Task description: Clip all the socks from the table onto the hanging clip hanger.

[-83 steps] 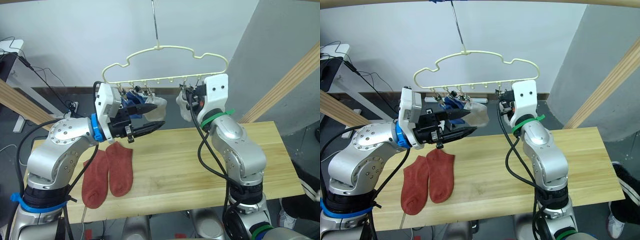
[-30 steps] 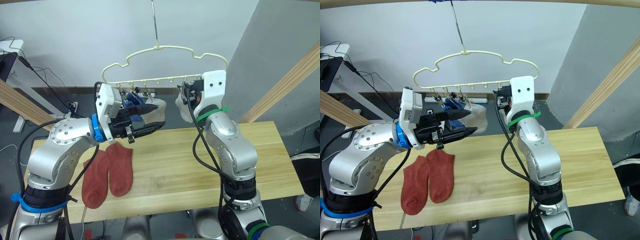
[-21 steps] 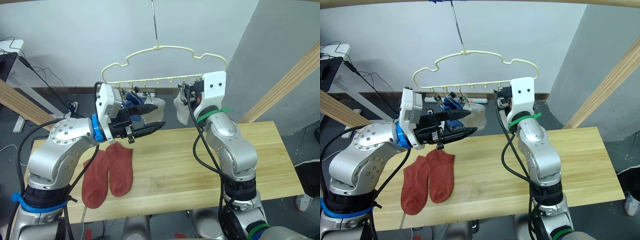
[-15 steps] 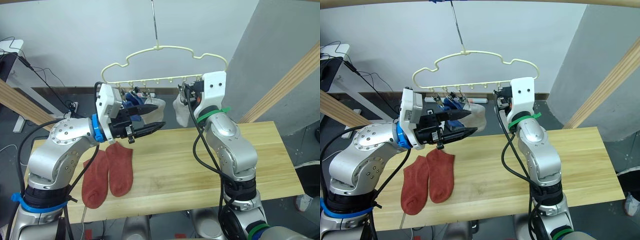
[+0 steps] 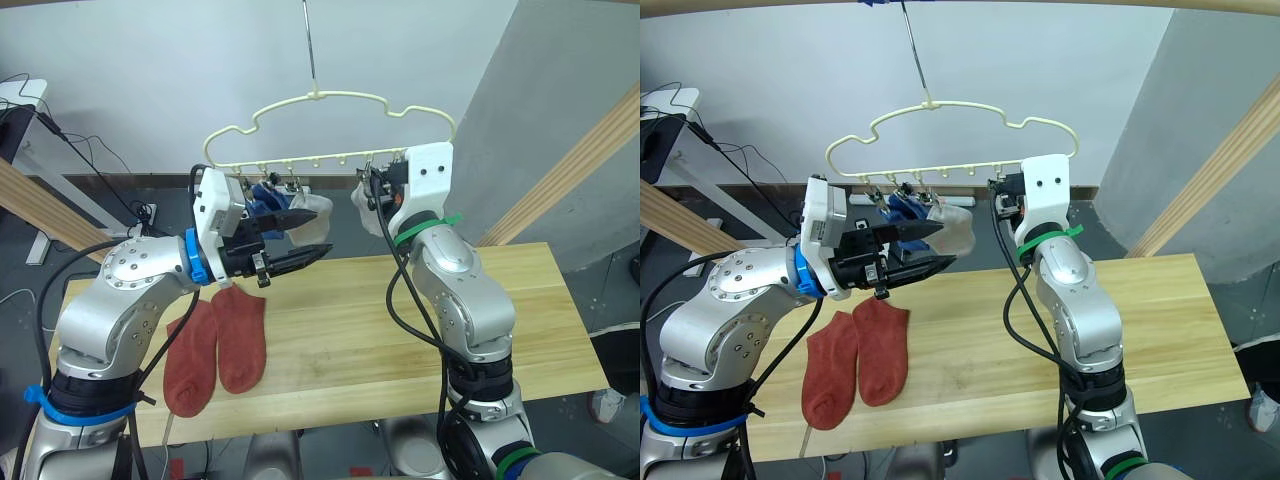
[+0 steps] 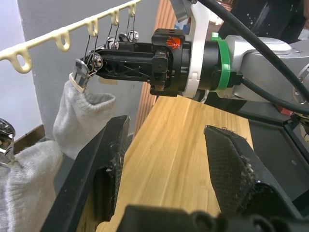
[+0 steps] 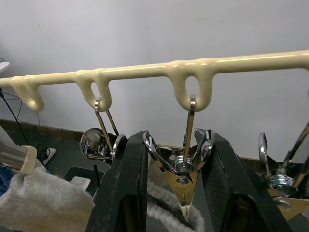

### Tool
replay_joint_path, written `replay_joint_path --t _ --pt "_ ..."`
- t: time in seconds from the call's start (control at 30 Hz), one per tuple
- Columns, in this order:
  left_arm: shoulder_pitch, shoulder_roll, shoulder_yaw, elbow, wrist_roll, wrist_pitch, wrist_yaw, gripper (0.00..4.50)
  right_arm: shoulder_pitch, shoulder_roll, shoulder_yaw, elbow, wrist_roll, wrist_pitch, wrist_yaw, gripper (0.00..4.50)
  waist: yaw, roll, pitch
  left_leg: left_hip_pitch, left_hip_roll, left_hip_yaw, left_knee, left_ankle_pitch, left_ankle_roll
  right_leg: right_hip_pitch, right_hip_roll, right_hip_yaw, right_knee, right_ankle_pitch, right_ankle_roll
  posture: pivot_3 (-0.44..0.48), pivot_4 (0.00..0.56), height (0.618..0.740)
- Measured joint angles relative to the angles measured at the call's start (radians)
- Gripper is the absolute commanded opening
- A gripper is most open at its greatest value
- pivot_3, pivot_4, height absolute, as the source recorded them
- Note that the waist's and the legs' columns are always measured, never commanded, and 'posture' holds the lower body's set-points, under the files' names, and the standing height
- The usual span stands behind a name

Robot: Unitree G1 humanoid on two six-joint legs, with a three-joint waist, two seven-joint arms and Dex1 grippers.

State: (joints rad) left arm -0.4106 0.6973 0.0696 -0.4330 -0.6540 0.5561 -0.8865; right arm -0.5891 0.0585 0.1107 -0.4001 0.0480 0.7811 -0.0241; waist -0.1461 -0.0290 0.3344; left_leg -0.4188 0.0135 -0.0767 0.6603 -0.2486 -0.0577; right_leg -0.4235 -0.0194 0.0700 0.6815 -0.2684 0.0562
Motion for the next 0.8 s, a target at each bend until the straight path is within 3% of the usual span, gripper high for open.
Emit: replay_joint_path --t 0.07,0.2,0.8 --pt "0.0 0.0 -0.001 0.0 0.0 0.0 0.0 2.74 0.0 0.0 0.0 0.0 0.0 0.0 0.0 1.7 0.0 0.0 0.0 0.0 0.0 0.0 0.0 0.0 0.0 0.0 0.0 0.0 0.0 0.0 0.0 -0.214 0.294 0.74" --pt "0.0 -0.002 -0.003 0.0 0.0 0.0 0.001 2.74 0.0 0.0 0.0 0.0 0.0 0.0 0.0 2.71 0.0 0.0 0.0 0.0 0.0 0.0 0.0 0.0 0.0 0.0 0.0 0.0 0.0 0.0 0.0 -0.214 0.294 0.74" --pt "0.0 -0.004 -0.004 0.0 0.005 0.0 0.001 2.74 0.001 0.011 -0.001 -0.041 -0.024 0.046 -0.005 2.71 0.0 0.0 0.0 0.0 0.0 0.0 0.0 0.0 0.0 0.0 0.0 0.0 0.0 0.0 0.0 -0.22 0.292 0.74"
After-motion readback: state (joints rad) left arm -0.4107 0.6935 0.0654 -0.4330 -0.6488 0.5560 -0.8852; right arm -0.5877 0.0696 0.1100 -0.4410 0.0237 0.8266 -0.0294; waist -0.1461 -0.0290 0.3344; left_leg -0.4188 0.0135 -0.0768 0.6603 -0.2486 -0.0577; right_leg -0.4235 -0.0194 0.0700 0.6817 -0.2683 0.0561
